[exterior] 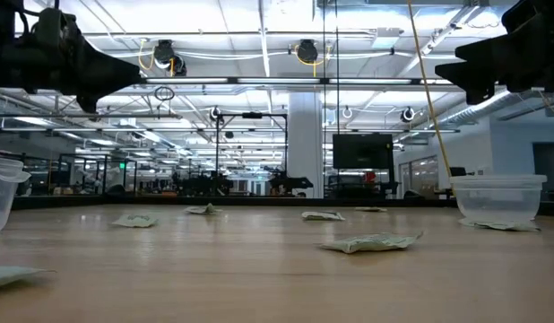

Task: Pick and place Stevia / Truvia into bins
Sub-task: Put the white stevia packet into the circle transparent container

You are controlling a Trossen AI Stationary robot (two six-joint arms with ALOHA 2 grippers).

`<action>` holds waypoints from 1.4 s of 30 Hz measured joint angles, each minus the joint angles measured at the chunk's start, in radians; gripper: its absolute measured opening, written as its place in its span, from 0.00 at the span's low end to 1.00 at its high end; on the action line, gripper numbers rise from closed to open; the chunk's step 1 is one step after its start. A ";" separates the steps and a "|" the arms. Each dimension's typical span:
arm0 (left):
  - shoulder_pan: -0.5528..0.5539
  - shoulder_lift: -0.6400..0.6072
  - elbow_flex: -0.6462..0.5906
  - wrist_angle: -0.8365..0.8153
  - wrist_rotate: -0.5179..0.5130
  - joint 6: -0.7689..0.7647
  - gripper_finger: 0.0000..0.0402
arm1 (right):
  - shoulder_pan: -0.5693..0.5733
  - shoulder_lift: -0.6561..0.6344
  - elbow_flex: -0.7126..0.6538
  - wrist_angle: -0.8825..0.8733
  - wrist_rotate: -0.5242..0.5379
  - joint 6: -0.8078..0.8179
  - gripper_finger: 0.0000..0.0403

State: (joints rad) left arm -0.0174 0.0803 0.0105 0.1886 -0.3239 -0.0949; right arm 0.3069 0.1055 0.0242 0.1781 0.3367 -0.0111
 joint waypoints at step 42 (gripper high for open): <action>0.000 0.000 0.000 -0.015 0.001 -0.127 0.26 | 0.011 0.135 0.229 0.003 0.057 0.047 0.57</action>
State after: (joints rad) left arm -0.0174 0.0805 0.0105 0.1741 -0.3229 -0.2218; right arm 0.3176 0.2409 0.2536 0.1808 0.3934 0.0355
